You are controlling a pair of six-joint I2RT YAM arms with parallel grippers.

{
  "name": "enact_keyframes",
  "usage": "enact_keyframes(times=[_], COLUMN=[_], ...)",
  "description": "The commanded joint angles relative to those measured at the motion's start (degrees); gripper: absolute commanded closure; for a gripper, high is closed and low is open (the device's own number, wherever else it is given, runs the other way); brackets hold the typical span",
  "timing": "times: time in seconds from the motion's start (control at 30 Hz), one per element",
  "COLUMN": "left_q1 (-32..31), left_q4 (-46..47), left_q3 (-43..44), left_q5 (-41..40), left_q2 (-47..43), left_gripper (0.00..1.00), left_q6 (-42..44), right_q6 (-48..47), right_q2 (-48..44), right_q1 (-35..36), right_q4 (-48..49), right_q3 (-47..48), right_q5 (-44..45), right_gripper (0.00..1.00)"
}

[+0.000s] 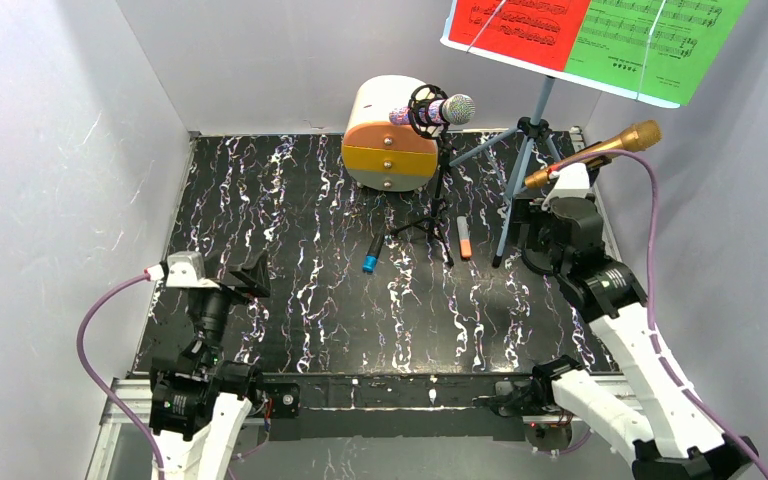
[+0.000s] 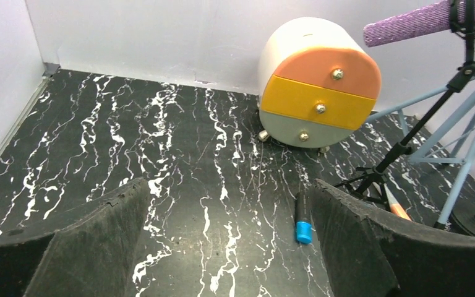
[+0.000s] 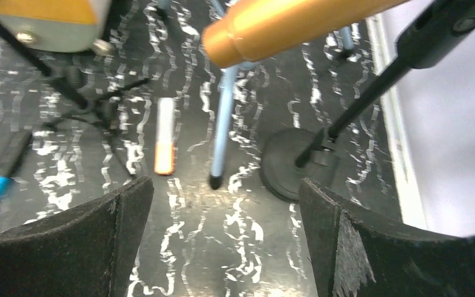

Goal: Pack up the instrument practice props
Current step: Pick up the microphone stand with the microphone from the center of the board.

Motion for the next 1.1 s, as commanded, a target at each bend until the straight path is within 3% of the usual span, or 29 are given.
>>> enact_keyframes(times=[0.0,0.2,0.37,0.7,1.07], left_q1=[-2.0,-4.4,-5.5,-5.8,-5.9], left_q4=[-0.2,-0.4,-0.7,-0.6,-0.9], left_q3=[1.0,0.9,0.9,0.8,0.9], left_q5=[-0.3,-1.5,-2.1,-1.3,-1.2], left_q2=[-2.7,-5.3,-6.1,-5.5,-5.2], left_gripper=[0.02,0.02,0.01,0.02,0.02], left_q6=[0.7,1.7,2.1,2.0,2.4], right_q6=[-4.6,-7.9,-5.2,-5.3,-4.0], right_q2=[1.1,2.3,4.2,6.2,11.6], right_q1=[-0.2,-2.7,-10.0,-17.8,-24.2], right_q4=[4.3,15.9,18.8,30.5,48.3], right_q3=[0.1,-4.1,-4.8,-11.5,-18.0], right_q5=[12.3,17.6,9.6,4.3,-3.7], right_gripper=[0.07,0.13,0.13,0.13,0.29])
